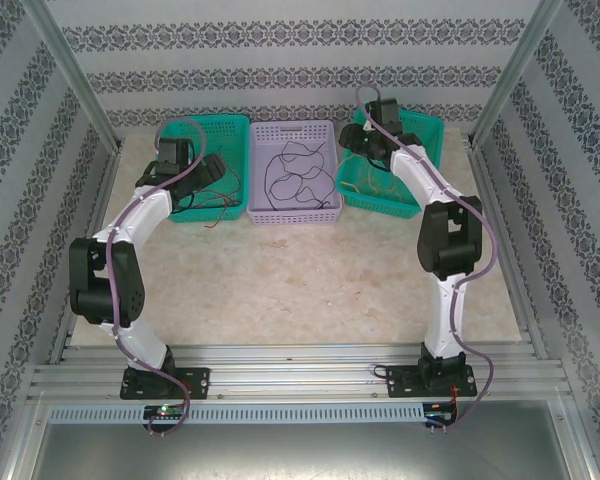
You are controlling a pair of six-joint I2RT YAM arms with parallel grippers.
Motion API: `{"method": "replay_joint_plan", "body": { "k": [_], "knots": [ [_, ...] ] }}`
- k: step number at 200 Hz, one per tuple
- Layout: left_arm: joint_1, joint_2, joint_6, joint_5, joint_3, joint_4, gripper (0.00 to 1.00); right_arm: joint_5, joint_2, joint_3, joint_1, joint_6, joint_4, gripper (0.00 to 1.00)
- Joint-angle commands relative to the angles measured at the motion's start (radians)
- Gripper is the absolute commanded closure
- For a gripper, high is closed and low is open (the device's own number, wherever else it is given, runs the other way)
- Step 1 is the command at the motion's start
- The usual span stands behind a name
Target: Untangle the cables
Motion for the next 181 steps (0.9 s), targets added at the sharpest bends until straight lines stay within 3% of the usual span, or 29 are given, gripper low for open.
{"method": "replay_joint_plan", "body": {
  "k": [1, 30, 60, 111, 139, 181],
  "knots": [
    [-0.016, -0.064, -0.033, 0.013, -0.036, -0.039, 0.05, -0.019, 0.085, 0.066, -0.002, 0.013, -0.118, 0.58],
    [-0.033, -0.113, -0.039, -0.004, -0.071, -0.042, 0.04, 0.12, 0.085, 0.08, 0.041, -0.081, -0.147, 0.58],
    [-0.044, -0.116, -0.04, 0.002, -0.089, -0.041, 0.04, 0.097, 0.114, 0.042, 0.011, -0.021, -0.113, 0.59],
    [-0.056, -0.119, -0.037, -0.002, -0.093, -0.051, 0.04, 0.052, 0.144, -0.055, -0.021, 0.053, -0.04, 0.7],
    [-0.065, -0.116, -0.037, -0.011, -0.087, -0.058, 0.04, 0.041, 0.146, -0.063, -0.029, 0.076, -0.039, 0.83],
    [-0.072, -0.113, -0.031, -0.02, -0.085, -0.063, 0.04, 0.084, 0.028, -0.114, -0.024, 0.061, -0.005, 1.0]
  ]
}}
